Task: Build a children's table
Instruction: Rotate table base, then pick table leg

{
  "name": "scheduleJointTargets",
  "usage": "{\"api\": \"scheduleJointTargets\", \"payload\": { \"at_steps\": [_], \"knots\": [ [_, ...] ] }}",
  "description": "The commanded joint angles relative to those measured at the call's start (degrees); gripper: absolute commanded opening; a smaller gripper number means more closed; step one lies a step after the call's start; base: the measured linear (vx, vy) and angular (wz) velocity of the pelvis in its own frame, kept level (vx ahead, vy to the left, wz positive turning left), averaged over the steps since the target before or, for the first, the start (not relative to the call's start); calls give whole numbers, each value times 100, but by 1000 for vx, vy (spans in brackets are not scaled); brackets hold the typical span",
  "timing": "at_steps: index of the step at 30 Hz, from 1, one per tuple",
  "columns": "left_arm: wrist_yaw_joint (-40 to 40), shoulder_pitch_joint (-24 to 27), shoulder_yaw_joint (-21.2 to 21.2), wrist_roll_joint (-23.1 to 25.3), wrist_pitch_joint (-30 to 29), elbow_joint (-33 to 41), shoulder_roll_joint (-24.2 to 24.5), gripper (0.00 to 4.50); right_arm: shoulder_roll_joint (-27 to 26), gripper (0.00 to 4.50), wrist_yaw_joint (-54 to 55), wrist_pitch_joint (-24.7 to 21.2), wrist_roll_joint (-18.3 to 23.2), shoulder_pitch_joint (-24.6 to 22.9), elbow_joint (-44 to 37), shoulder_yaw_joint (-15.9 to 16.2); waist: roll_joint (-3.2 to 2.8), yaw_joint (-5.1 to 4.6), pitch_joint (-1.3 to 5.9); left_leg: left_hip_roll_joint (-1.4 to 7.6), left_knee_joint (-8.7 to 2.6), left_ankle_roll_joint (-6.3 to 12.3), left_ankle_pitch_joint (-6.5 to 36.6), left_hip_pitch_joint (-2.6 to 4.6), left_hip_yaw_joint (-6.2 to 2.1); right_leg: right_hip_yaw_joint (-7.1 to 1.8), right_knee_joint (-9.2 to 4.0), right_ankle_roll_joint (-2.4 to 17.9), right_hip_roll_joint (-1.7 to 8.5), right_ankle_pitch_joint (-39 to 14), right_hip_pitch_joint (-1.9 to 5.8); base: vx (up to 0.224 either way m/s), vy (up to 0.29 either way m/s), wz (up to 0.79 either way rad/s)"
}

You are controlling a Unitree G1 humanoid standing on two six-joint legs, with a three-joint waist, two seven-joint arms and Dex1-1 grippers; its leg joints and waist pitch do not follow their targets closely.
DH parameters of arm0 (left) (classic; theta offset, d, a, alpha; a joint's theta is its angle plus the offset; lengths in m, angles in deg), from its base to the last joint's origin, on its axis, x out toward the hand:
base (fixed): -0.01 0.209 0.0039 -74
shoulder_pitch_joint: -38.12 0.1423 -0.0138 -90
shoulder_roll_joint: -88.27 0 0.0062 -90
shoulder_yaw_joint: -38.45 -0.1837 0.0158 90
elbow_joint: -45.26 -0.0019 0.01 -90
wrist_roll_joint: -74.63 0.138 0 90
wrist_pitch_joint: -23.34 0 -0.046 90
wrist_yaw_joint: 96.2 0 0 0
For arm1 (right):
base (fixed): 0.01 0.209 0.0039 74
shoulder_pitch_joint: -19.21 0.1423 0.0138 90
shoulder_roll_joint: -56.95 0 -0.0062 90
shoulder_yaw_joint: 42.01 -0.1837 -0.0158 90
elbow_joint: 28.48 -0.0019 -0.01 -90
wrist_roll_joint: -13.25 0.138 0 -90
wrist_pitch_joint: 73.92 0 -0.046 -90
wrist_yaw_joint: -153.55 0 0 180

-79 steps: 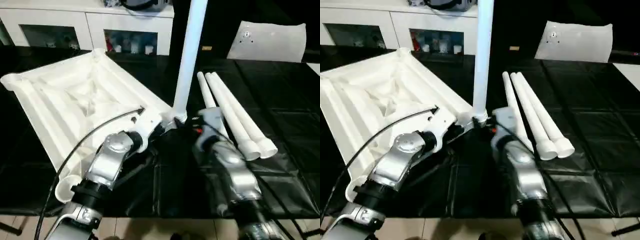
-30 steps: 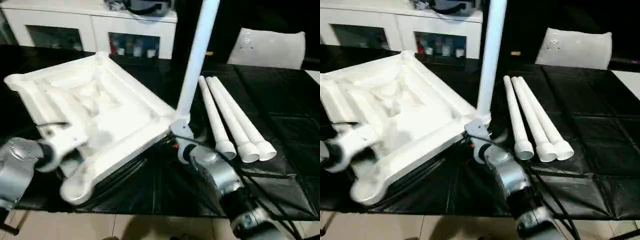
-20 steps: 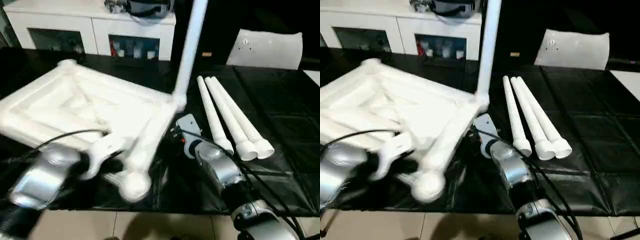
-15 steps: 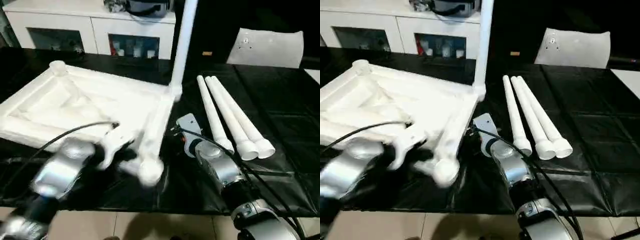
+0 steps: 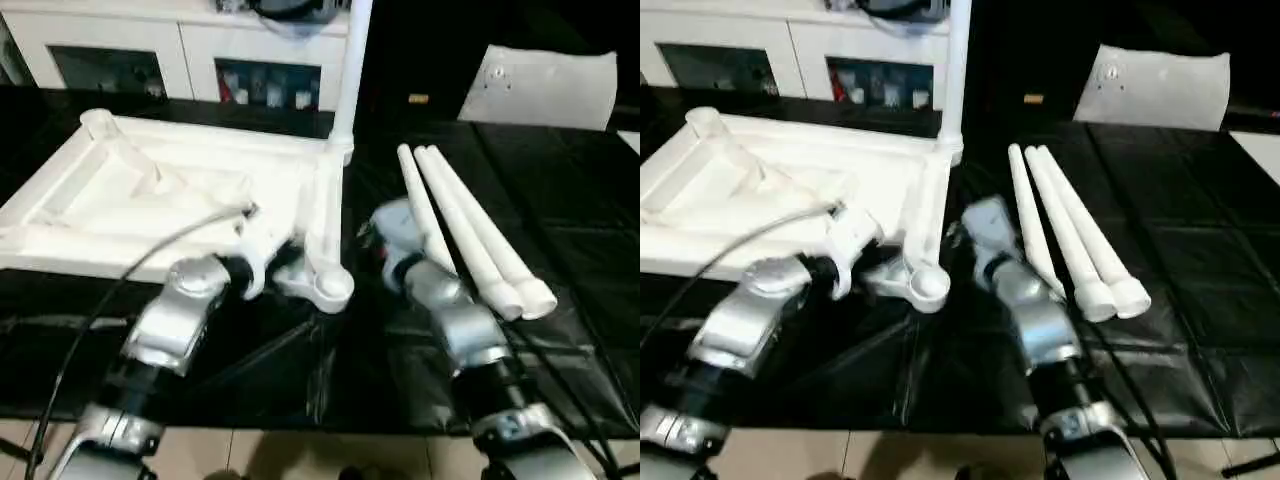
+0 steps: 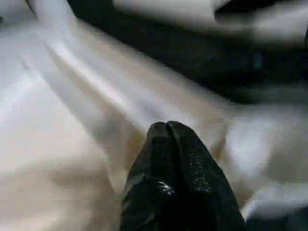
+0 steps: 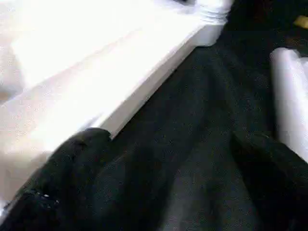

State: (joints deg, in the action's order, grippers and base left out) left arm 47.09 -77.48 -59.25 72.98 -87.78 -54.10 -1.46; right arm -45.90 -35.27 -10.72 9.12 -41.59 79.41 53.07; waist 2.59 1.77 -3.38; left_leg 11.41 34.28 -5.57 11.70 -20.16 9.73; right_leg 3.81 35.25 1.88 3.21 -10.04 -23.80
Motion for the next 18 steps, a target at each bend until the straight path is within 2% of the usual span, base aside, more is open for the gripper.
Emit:
{"api": "scheduleJointTargets", "payload": {
  "at_steps": [1,2,3,5,9,13,14,16,18],
  "knots": [
    [-33,208,197,-194,-117,509,92,42,57,450,144,-766,90,34,-480,-328,-123,-14,374,141,-397,83,708,22,-14,-309,-353,1083,359,-678,391,0,0,0],
    [-92,313,204,-254,-185,687,143,42,81,450,179,-826,90,30,-614,-372,-119,-21,361,149,-412,6,904,26,-20,-310,-385,968,367,-1038,383,0,0,0],
    [-173,434,206,-322,-265,926,203,45,112,450,247,-878,66,40,-715,-430,-112,-21,364,152,-408,-27,966,40,-18,-310,-396,909,374,-1183,373,0,0,0],
    [-252,616,183,-438,-433,1311,287,83,153,450,361,-1057,65,68,-814,-545,-126,-25,354,128,-402,-100,1055,52,-5,-319,-437,734,353,-1522,325,0,0,0],
    [-408,976,120,-645,-874,2180,423,115,234,450,515,-1718,103,168,-886,-810,-132,-26,367,132,-400,-140,958,49,-9,-321,-392,746,332,-1259,329,0,0,0],
    [-500,1076,56,-861,-1191,2636,522,141,341,450,481,-2018,153,310,-636,-954,-115,-28,358,107,-402,-144,953,14,-14,-309,-398,700,332,-1339,350,0,0,0],
    [-539,1092,23,-922,-1287,2748,560,168,361,450,481,-2063,191,360,-530,-1010,-104,-30,352,109,-395,-153,984,31,-5,-309,-415,661,325,-1422,324,0,0,0],
    [-559,1105,7,-956,-1363,2825,582,176,368,450,493,-2091,213,386,-481,-1043,-108,-26,356,100,-387,-161,936,22,-4,-311,-413,633,326,-1437,333,0,0,0],
    [-669,1125,-108,-1004,-1551,3047,653,192,494,450,466,-2214,192,560,-106,-1059,-68,-45,371,100,-384,-154,850,11,-7,-302,-394,653,320,-1371,344,0,0,0]
  ]
}}
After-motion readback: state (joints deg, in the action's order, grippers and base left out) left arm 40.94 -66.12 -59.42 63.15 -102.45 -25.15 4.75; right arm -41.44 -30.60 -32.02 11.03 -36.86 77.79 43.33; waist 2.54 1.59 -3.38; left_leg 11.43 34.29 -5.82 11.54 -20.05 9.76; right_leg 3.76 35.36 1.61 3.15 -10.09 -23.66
